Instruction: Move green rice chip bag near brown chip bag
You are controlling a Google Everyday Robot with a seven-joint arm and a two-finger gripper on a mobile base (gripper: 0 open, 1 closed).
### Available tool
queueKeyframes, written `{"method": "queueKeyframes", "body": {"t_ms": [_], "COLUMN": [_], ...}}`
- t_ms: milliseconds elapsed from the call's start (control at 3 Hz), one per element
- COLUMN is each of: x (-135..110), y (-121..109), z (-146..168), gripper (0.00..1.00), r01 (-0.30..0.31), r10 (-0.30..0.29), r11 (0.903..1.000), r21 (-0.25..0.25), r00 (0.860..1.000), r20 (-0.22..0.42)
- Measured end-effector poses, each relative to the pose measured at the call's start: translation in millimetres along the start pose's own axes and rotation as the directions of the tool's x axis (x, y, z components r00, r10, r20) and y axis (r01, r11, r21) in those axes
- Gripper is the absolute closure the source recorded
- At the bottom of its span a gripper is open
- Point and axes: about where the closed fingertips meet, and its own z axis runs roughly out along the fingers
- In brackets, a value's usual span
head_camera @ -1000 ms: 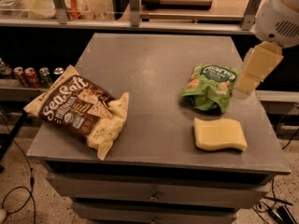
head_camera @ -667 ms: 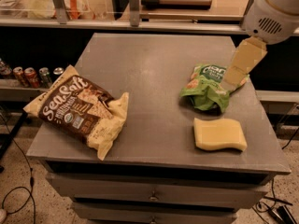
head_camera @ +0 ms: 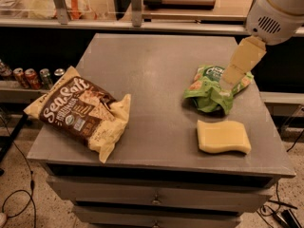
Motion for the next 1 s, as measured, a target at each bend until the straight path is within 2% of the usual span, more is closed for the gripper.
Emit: {"method": "queueKeyframes", "body": {"t_ms": [333,667,1000], "x": [-4,-15,-29], "y": [1,4,8], "z": [8,37,70], "gripper": [0.00,0.00,0.00], "r01": [-0.074,-0.249,-0.453], "r10": [0.073,0.240,0.434], "r11": [0.9971,0.9656,0.8883], "r21": [-0.019,-0.076,-0.075], "r00": [0.997,0.965,0.881], "r20": [-0.027,-0.104,-0.187]}}
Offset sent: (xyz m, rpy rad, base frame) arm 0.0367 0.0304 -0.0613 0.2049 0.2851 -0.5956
